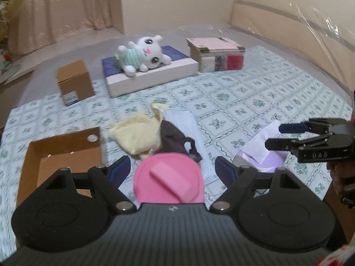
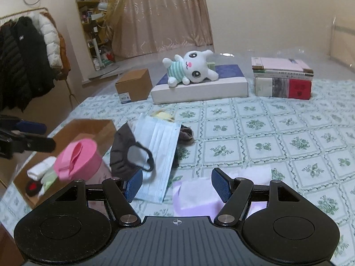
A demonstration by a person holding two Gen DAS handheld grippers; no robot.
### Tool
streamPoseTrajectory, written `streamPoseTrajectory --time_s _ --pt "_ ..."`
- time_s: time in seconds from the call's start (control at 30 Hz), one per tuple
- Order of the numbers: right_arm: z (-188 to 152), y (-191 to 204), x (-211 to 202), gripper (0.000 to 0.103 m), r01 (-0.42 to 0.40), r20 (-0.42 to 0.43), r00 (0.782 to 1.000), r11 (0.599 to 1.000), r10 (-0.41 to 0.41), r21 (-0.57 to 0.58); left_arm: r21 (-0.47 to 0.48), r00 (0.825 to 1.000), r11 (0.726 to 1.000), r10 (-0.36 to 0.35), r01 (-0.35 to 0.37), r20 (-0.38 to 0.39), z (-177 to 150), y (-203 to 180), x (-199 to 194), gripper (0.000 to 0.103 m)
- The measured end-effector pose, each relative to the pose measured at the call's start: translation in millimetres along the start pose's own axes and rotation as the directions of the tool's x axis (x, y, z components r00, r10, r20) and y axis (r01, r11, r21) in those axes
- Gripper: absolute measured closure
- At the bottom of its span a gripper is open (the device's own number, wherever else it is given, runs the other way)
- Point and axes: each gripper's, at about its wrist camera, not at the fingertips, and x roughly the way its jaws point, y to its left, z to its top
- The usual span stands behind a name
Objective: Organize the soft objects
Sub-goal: 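Move both open tools back toward the masks beside the tumbler, then grasp the black face mask with the left tool while the right tool grasps the blue mask's ear loop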
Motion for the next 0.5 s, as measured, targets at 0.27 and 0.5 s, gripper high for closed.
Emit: streamPoseTrajectory --time_s 0.27,0.5 --pt "39.4 -13.5 30.4 0.034 -0.029 -0.039 0.999 1.0 0.029 -0.002 0.027 0.993 0.998 -0.05 0.053 -0.109 49.6 17.1 60.9 0.035" --pt "60.3 -24.3 71.2 0.034 -0.08 -0.108 0.991 0.997 0.082 0.019 0.016 0.963 0.994 -0.103 0.11 -0.251 66.1 30.1 119.8 0.049"
